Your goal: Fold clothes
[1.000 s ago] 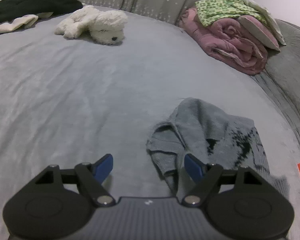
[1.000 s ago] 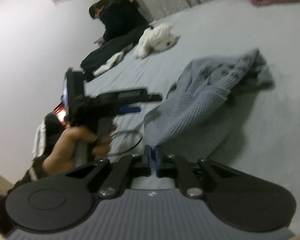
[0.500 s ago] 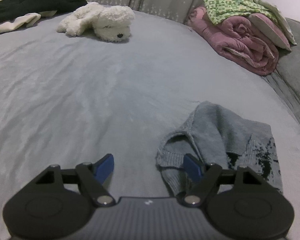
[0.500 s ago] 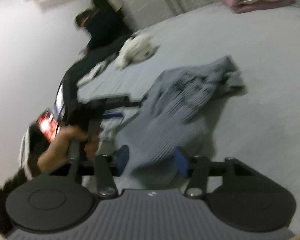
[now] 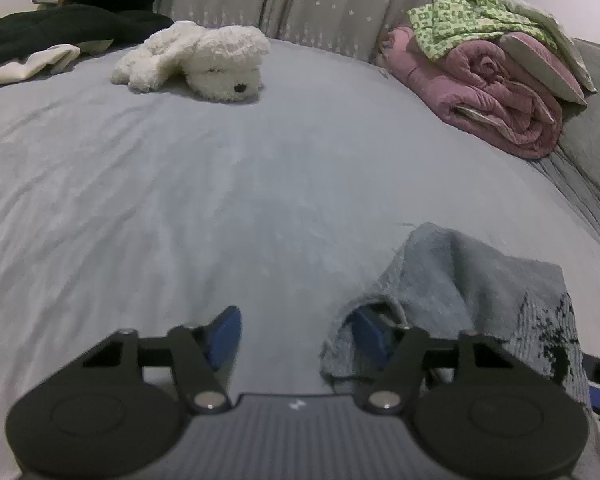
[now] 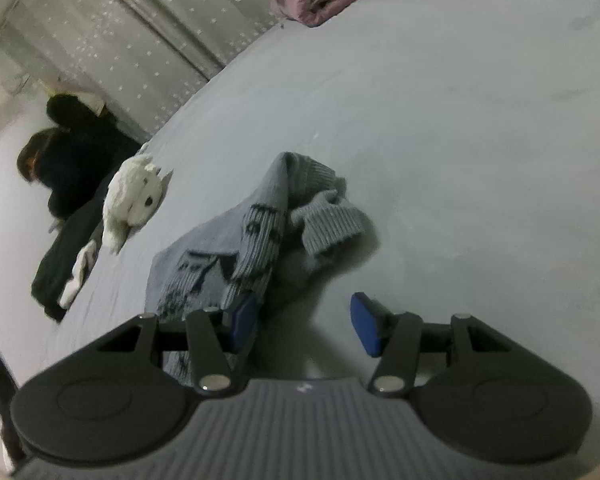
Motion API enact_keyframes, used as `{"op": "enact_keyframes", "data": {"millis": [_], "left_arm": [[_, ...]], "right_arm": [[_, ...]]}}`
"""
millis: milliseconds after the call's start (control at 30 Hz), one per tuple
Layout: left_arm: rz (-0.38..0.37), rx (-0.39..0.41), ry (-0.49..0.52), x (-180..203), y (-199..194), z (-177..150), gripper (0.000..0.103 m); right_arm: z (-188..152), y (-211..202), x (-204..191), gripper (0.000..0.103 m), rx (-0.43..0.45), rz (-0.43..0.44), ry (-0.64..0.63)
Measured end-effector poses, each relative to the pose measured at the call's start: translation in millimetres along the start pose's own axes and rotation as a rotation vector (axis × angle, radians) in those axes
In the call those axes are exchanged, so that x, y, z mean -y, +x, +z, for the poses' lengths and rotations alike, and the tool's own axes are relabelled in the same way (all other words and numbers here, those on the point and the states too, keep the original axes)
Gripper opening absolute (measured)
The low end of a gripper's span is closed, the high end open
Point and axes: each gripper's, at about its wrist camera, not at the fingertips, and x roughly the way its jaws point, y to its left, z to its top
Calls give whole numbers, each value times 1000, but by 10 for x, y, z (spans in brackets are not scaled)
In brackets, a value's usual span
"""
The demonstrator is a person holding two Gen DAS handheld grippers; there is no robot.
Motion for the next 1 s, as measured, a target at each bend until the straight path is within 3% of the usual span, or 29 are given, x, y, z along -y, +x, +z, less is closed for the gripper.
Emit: {"op": "enact_keyframes", "data": {"millis": [133,167,267,300,333,400,833,1000], "left_arm": [[-12,9,-26,-55,44,34,40],[-11,10,-32,-69,55,44,27],[-3,10,-62,-121,92,64,6],[-2,10,-72,-137,102,67,1],[-1,11,-78,-144,105,69,1],[2,17,-81,-150,97,66,0],[171,274,-71,-412,-394,400,0],[180,278,-130,-610,-443,507,0]], "right_arm": [[13,136,-56,56,45,-5,-22],[12,172,-59,55,52,-6,-26],[-4,238,-29,36,70,-10,-55],[-6,255,-13,24,74,-10,-62],[1,269,4,14,73,-6,-61],[9,281,14,11,81,-9,-57],[115,40,-359,7,290,-115,-243],[227,19,-320,4,337,-167,-255]]}}
